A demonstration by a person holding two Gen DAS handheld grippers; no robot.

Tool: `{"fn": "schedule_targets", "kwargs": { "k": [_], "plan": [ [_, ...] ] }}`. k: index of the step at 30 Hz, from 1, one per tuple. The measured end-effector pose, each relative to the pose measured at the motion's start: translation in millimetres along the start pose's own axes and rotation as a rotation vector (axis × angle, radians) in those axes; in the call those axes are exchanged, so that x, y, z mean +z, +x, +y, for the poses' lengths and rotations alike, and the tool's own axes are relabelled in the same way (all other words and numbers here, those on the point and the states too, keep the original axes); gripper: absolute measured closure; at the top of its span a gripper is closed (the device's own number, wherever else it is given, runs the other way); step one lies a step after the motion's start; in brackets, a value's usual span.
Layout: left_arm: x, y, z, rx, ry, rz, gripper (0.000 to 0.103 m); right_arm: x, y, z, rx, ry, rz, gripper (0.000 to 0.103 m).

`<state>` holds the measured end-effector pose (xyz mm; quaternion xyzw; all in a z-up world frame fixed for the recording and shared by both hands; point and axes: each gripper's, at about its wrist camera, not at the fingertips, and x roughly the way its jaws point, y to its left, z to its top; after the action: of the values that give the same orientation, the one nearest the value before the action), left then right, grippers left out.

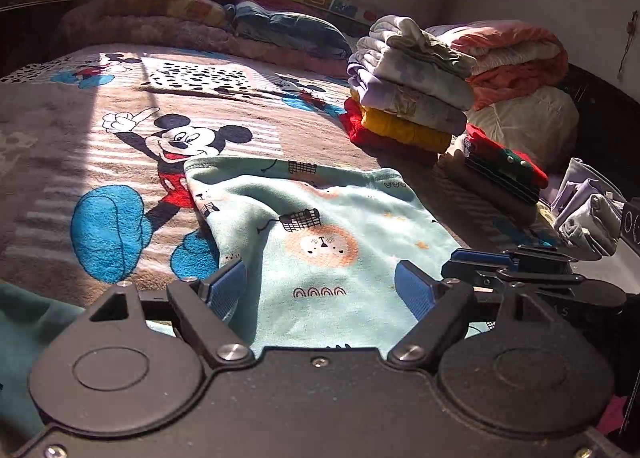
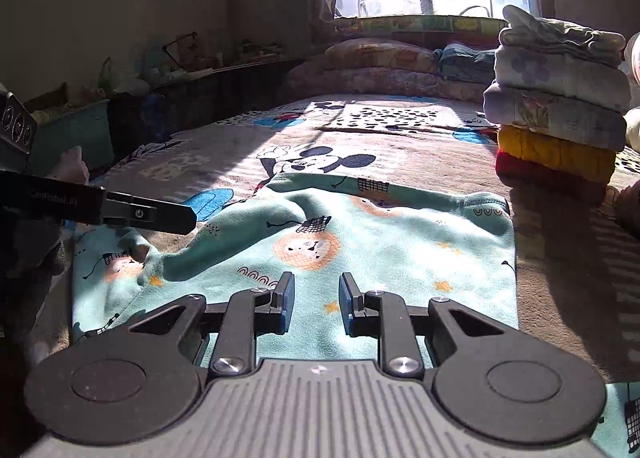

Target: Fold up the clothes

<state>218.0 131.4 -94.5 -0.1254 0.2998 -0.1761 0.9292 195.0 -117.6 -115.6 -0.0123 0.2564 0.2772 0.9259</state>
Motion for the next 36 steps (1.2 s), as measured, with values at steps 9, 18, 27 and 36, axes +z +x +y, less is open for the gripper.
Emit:
{"fn": "schedule_targets", "kwargs": {
  "k": [9, 18, 27, 36],
  "plan": [
    [73.7, 65.9, 62.8, 0.111, -0.181, 0.088, 0.036, -12.6, 37.6, 81.3, 0.091, -0.33, 0.128, 0.071],
    [86.7, 139.1, 95.2, 0.131, -0.267, 0.218, 0.058, -3.8, 33.3, 112.8, 0.049, -0.533, 0.189, 0.067],
    [105.6, 133.4, 82.0, 0.007, -0.086, 0.088, 0.099, -19.0, 31.2, 113.2, 0.136, -0.476, 0.235, 0.067],
    [96.3, 153.4, 97.3, 0.027, -0.039, 0.12, 0.098, -28.7, 21.6, 111.9, 0.138, -0.445, 0.237, 0.067]
  ]
}}
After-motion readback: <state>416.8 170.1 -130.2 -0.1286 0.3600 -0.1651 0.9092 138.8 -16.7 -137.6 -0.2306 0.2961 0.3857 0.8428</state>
